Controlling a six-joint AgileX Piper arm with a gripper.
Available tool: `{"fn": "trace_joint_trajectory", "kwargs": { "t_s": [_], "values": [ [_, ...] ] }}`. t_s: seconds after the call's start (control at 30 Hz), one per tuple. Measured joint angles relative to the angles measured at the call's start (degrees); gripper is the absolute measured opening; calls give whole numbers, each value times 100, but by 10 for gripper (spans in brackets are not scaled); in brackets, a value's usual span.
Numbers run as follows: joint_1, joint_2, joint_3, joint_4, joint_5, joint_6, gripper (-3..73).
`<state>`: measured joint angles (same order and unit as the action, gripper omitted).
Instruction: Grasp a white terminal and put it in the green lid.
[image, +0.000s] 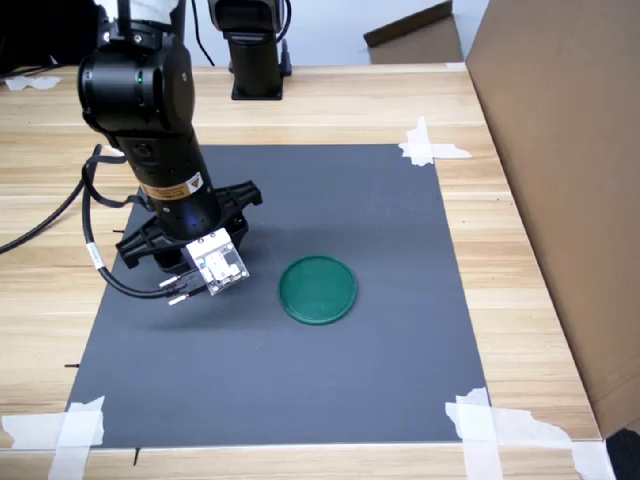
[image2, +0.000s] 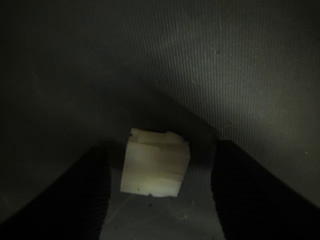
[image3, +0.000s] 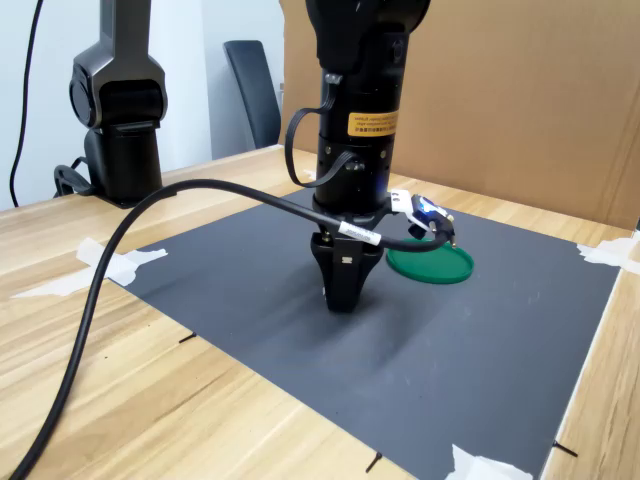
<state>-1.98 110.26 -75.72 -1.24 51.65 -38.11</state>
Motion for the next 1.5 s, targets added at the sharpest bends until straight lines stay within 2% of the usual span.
{"fn": "trace_joint_trajectory", "kwargs": {
  "t_s": [0.1, 0.2, 0.3, 0.63, 0.7, 0.77, 0.9, 0.97, 1.13, 1.2, 1.3, 1.43, 1.5],
  "values": [
    [0, 30, 0, 57, 8, 0, 495],
    [0, 37, 0, 124, 54, 0, 399],
    [0, 37, 0, 173, 75, 0, 264],
    [0, -381, 0, 183, 313, -94, 264],
    [0, -709, 0, 322, 471, -246, 264],
    [0, -946, -14, 653, 751, -405, 264],
    [76, -1029, -226, 865, 984, -503, 264],
    [262, -1050, -462, 865, 1130, -503, 264],
    [1184, -1008, -1016, 825, 1366, -130, 264],
    [1355, -855, -1048, 746, 1372, 51, 264],
    [1433, -745, -1048, 694, 1372, 174, 264],
    [1529, -239, -1048, 349, 1190, 559, 264],
    [1529, -20, -1054, 281, 1053, 572, 264]
  ]
}}
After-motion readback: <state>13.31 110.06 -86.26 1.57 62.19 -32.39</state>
